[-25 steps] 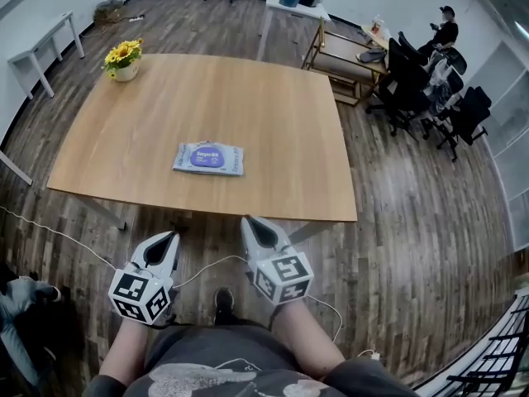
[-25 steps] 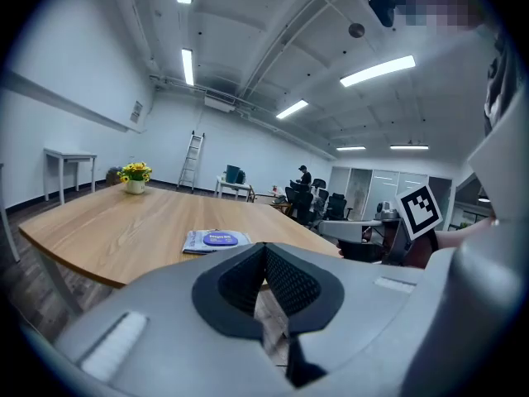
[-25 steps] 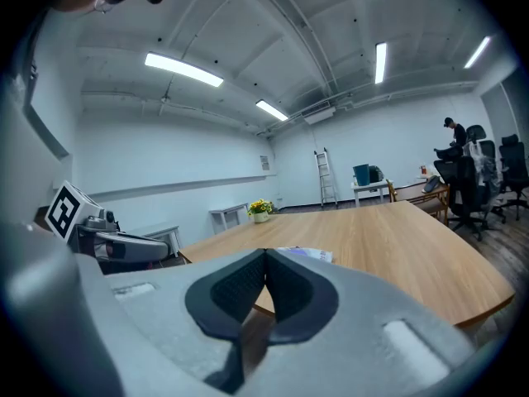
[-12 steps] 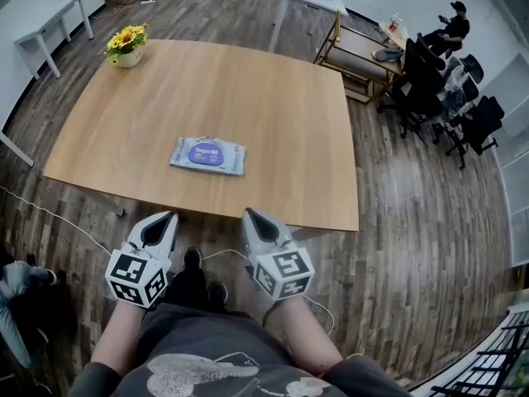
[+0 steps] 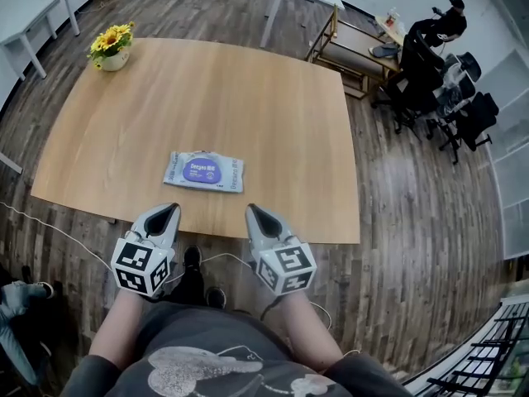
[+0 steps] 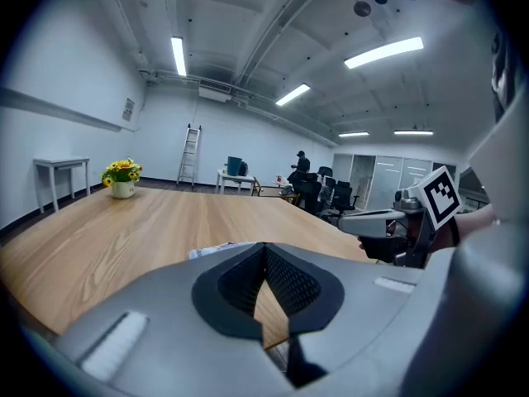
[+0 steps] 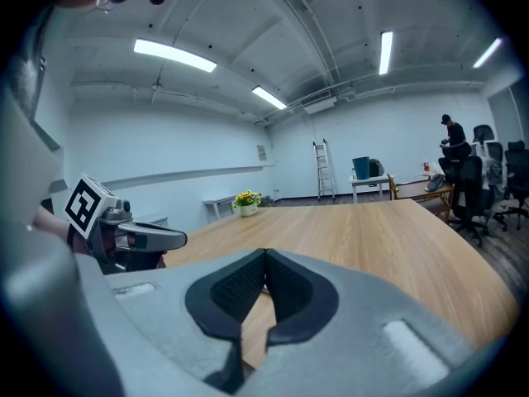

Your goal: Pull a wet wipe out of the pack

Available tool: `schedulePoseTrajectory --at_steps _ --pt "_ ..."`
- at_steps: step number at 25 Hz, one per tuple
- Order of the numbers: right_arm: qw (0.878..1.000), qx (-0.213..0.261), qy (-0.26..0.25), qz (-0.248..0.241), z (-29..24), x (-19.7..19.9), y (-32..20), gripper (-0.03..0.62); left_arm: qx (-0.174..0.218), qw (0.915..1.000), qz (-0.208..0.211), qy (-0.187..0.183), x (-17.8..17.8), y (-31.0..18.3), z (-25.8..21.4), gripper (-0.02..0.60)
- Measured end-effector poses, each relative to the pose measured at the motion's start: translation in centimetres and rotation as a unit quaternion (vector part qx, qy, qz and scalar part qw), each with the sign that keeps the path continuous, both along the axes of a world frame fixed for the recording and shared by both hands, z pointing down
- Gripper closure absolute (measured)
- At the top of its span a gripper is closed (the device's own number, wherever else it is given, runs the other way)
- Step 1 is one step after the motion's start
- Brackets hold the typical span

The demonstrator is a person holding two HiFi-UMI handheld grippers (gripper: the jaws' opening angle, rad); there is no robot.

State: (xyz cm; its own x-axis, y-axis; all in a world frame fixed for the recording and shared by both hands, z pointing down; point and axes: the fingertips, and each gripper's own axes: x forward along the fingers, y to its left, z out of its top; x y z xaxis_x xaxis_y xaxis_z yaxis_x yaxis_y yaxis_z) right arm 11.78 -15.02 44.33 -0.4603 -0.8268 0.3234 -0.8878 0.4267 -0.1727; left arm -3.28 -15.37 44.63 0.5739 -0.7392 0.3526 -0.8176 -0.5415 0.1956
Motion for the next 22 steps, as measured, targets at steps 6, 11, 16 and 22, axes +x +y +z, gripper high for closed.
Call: schedulePoseTrajectory --at_steps 6,11,16,22 --pt "1.000 -0.002 0.019 0.001 0.3 -1.7 -5.6 0.605 -0.023 0.9995 0.014 -0.016 -1.0 -4.5 2.6 0.563" --pt "0.999 -0.012 0.041 -0.007 1.4 -3.3 -9.5 0.605 -0.052 0.9976 0.032 -0.032 -1.4 -8.0 5.3 0.563" --pt "0.997 -0.036 0.069 -0.013 3.4 -4.1 -11.5 0.605 -0.096 0.9908 0.067 -0.068 -0.7 -9.2 8.7 0.563" --pt "0.995 -0.060 0.076 0.009 5.1 -4.0 -13.0 0.605 -0.147 0.9799 0.097 -0.095 -0.5 -9.9 12.5 0.563"
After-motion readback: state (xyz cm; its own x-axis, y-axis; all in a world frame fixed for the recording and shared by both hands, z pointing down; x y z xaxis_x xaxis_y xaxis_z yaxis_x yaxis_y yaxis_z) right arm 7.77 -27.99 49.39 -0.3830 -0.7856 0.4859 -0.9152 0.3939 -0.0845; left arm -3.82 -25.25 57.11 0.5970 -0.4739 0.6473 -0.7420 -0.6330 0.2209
